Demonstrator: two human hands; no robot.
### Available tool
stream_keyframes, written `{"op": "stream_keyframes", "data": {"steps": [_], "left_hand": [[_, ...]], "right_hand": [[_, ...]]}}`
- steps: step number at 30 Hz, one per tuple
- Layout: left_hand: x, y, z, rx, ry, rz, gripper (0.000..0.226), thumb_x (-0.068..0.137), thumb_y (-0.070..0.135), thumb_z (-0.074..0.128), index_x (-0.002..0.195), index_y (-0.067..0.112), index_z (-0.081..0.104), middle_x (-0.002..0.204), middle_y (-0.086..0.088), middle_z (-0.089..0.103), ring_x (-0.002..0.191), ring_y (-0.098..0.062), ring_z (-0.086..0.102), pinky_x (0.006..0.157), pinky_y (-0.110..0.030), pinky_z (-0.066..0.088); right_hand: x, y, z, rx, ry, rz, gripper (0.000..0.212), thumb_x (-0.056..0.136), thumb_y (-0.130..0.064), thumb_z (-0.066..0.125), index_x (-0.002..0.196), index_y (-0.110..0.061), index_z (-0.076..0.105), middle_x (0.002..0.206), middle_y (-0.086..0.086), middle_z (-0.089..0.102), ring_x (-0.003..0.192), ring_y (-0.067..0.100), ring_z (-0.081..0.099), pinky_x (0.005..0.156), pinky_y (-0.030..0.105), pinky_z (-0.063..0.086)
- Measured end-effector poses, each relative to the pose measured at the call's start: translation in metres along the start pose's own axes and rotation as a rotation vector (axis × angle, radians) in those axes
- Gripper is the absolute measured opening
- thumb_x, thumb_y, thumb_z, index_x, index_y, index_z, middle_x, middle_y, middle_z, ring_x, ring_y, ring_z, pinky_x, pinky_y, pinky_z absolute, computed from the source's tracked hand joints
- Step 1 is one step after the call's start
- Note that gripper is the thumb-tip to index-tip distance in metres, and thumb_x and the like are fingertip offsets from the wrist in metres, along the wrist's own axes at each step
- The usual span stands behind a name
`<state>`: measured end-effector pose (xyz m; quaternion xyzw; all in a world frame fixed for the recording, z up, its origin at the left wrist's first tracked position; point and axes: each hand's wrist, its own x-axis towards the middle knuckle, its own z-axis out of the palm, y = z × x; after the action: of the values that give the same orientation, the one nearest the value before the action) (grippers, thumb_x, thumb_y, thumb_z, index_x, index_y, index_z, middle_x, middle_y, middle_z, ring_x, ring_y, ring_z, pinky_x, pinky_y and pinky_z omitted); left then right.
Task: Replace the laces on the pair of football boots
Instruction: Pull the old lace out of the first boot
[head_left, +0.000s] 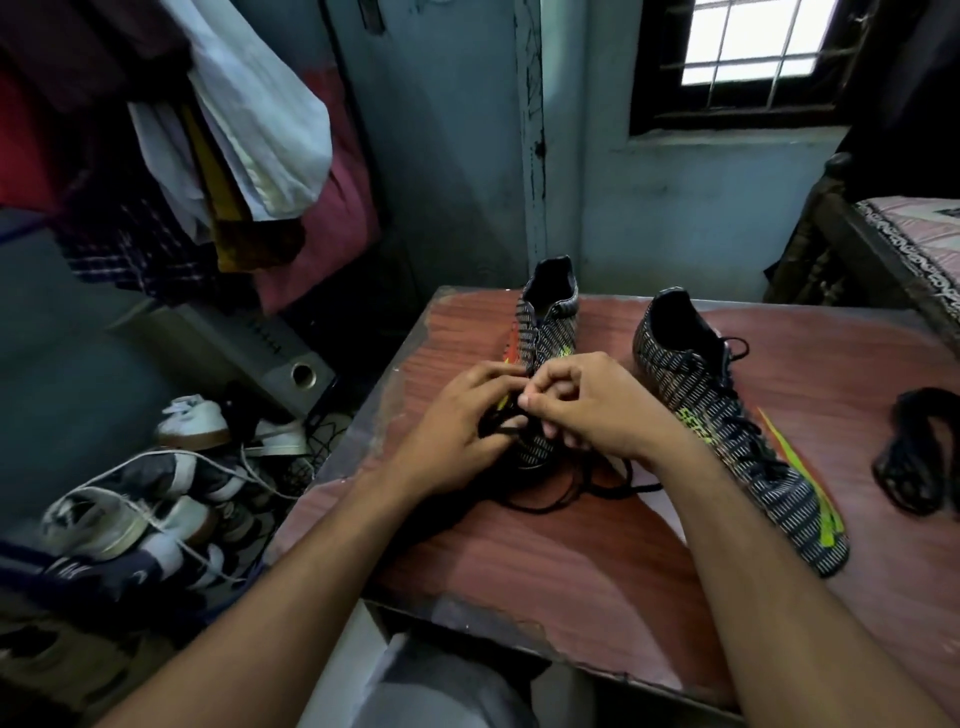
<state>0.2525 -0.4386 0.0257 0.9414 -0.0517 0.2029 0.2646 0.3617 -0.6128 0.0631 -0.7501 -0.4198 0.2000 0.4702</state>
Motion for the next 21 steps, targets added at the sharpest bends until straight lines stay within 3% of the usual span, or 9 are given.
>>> {"op": "stream_keyframes", "data": {"steps": [3,7,10,12,15,18,21], "left_hand": [[-0.005,-0.004,-0.009,-0.087,0.094,-0.077,0.032,0.085,0.022,0.062,0.114,0.015,0.073,0.118,0.003,0.064,0.112,-0.006,0.061,0.098,-0.021,0.047],[-0.012,-0.006,-0.011,-0.075,0.126,-0.219,0.038,0.091,0.052,0.052,0.087,0.020,0.073,0.101,0.008,0.067,0.097,-0.004,0.064,0.087,-0.022,0.046],[-0.009,-0.007,-0.001,-0.036,0.185,-0.382,0.051,0.083,0.067,0.058,0.076,0.017,0.067,0.088,0.006,0.061,0.082,-0.009,0.061,0.076,-0.027,0.048],[-0.004,-0.005,0.005,-0.008,0.212,-0.413,0.042,0.081,0.059,0.071,0.078,0.017,0.068,0.085,0.004,0.062,0.078,-0.014,0.064,0.074,-0.034,0.054],[0.003,-0.003,0.001,-0.216,0.172,-0.463,0.017,0.085,0.026,0.082,0.093,0.024,0.067,0.092,0.000,0.069,0.082,-0.015,0.069,0.081,-0.038,0.059],[-0.002,-0.010,-0.006,-0.404,0.074,-0.445,0.042,0.082,0.005,0.076,0.106,0.038,0.068,0.107,-0.006,0.070,0.096,-0.013,0.069,0.095,-0.036,0.057],[-0.005,-0.018,-0.006,-0.427,0.028,-0.393,0.055,0.081,-0.011,0.069,0.113,0.034,0.068,0.115,-0.007,0.069,0.107,-0.012,0.067,0.102,-0.034,0.053]], "right_hand": [[0.003,0.002,0.001,0.124,0.054,-0.014,0.009,0.100,-0.010,0.064,0.094,-0.010,0.072,0.068,0.004,0.071,0.055,0.014,0.061,0.046,0.024,0.048],[0.004,0.010,-0.005,0.098,0.135,-0.010,0.017,0.094,0.003,0.060,0.094,-0.011,0.070,0.077,0.010,0.075,0.061,0.011,0.067,0.054,0.028,0.055],[0.006,0.016,-0.007,0.129,0.133,-0.014,0.020,0.091,0.007,0.063,0.094,-0.012,0.069,0.078,0.008,0.075,0.065,0.015,0.068,0.060,0.034,0.060],[0.007,0.020,-0.008,0.093,0.151,-0.031,0.020,0.090,0.004,0.068,0.094,-0.015,0.071,0.079,0.003,0.074,0.065,0.014,0.066,0.062,0.032,0.059],[0.010,0.026,-0.008,-0.057,0.190,-0.069,0.021,0.087,-0.003,0.074,0.099,-0.020,0.074,0.084,-0.004,0.074,0.068,0.005,0.064,0.070,0.017,0.053],[0.012,0.030,-0.008,-0.214,0.236,-0.087,0.024,0.085,-0.013,0.079,0.107,-0.023,0.074,0.091,-0.009,0.070,0.075,0.001,0.062,0.074,0.010,0.045],[0.013,0.033,-0.010,-0.305,0.276,-0.093,0.027,0.086,-0.022,0.080,0.112,-0.027,0.071,0.099,-0.010,0.064,0.084,-0.004,0.059,0.075,0.003,0.041]]}}
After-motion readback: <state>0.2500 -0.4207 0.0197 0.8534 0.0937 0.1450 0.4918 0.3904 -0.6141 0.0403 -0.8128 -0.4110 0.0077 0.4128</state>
